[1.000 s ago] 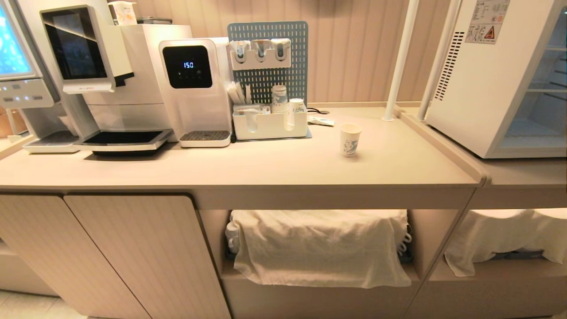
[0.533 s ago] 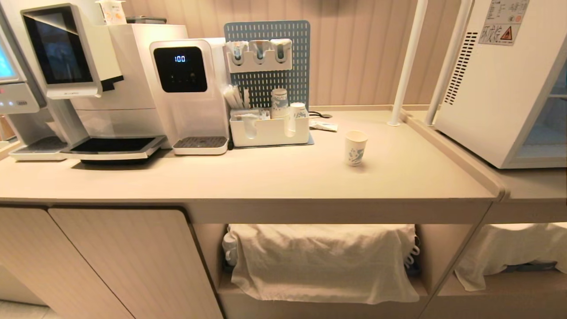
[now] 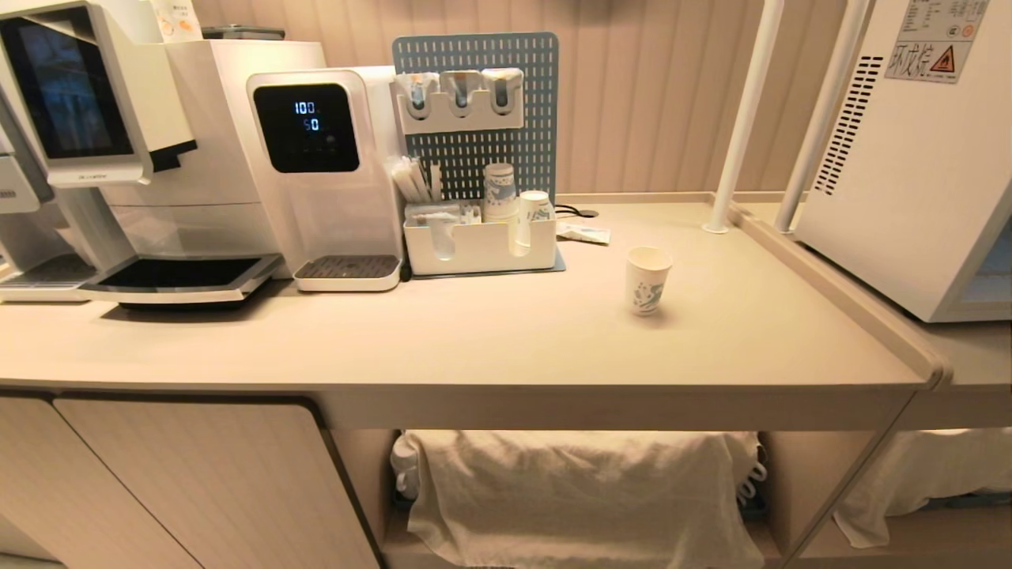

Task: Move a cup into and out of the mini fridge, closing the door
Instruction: Put the paper cup in the freezer

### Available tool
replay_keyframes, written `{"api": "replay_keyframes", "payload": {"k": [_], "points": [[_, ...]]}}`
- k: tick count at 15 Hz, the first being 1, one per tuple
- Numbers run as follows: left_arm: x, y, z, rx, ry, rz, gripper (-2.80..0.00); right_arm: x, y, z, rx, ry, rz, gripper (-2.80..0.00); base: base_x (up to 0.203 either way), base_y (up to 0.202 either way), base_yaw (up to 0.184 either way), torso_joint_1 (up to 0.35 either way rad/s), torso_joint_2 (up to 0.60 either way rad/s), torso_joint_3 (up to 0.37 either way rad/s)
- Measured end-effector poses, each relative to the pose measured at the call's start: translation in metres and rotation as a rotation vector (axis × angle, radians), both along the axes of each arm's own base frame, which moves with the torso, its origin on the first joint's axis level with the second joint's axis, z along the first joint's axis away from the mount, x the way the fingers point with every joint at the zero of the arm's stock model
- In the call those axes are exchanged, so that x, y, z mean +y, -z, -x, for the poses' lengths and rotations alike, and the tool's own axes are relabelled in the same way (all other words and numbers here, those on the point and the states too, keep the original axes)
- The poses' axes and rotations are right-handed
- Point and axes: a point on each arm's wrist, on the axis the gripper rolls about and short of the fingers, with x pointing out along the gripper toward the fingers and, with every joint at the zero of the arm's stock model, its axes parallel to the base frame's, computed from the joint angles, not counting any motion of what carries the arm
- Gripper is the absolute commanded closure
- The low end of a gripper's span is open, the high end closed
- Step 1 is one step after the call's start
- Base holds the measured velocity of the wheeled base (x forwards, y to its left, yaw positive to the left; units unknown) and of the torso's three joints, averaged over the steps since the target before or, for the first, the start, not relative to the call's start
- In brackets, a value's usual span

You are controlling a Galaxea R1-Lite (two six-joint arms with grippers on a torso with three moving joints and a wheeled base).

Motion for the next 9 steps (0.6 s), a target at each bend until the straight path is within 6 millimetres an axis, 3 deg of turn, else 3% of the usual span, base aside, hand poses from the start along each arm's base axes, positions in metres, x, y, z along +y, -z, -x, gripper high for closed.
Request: {"api": "replay_keyframes", "payload": {"k": [2,4,5,9], "points": [[0.0,0.0,0.0,-0.001,-0.004,0.027,0.0,0.0,-0.005,0.001,-0.022,-0.008,0.001,0.0,0.0,0.0,0.0,0.0,0.0,0.0],[0.0,0.0,0.0,-0.002,-0.006,0.036,0.0,0.001,-0.032,0.009,-0.089,-0.023,-0.007,0.0,0.0,0.0,0.0,0.0,0.0,0.0],[0.0,0.0,0.0,-0.002,-0.006,0.037,0.0,0.001,-0.052,0.013,-0.122,-0.033,-0.021,0.0,0.0,0.0,0.0,0.0,0.0,0.0],[0.0,0.0,0.0,-0.002,-0.006,0.038,0.0,0.003,-0.172,0.02,-0.172,-0.135,-0.152,0.0,0.0,0.0,0.0,0.0,0.0,0.0]]}}
